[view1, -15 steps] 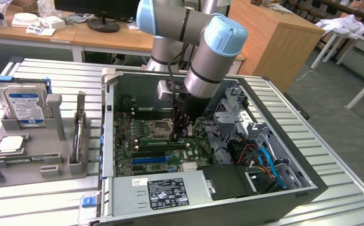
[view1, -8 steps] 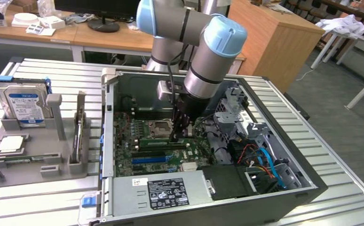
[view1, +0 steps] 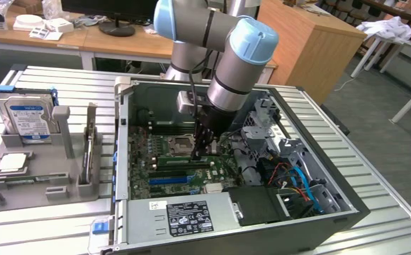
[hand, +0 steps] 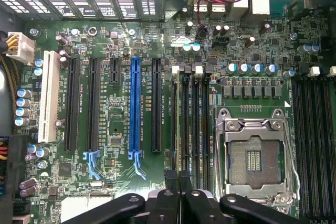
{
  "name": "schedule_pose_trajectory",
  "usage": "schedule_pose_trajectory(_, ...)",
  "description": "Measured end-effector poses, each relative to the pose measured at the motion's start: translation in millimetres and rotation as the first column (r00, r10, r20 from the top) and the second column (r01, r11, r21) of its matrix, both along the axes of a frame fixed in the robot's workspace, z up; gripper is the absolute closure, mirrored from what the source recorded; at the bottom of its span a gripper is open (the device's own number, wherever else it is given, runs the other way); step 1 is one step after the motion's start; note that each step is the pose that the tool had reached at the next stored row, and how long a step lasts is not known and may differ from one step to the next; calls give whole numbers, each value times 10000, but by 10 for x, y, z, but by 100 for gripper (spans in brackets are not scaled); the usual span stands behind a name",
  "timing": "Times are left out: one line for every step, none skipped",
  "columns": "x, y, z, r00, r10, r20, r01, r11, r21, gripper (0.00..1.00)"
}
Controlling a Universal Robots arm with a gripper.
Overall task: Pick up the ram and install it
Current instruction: 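Insert the ram into the slot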
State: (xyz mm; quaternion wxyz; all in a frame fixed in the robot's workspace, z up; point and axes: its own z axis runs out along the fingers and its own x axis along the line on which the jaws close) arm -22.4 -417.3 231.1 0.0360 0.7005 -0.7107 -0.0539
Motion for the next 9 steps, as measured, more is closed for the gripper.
schedule_pose_trajectory(0, 0, 0, 10000, 2, 0, -2, 10000, 0, 88)
schedule_pose_trajectory(0, 0, -1, 10000, 2, 0, -2, 10000, 0, 88)
schedule_pose_trajectory(0, 0, -1, 10000, 2, 0, -2, 10000, -1, 88)
schedule_pose_trajectory(0, 0, -1, 10000, 2, 0, -2, 10000, 0, 88)
schedule_pose_trajectory(0, 0, -1, 10000, 2, 0, -2, 10000, 0, 88)
schedule_pose_trajectory(1, 0, -1, 10000, 2, 0, -2, 10000, 1, 88)
schedule_pose_trajectory(2, 0, -1, 10000, 1, 0, -1, 10000, 0, 88)
schedule_pose_trajectory(2, 0, -1, 10000, 2, 0, -2, 10000, 0, 88)
schedule_pose_trajectory(2, 0, -1, 10000, 2, 0, -2, 10000, 0, 88)
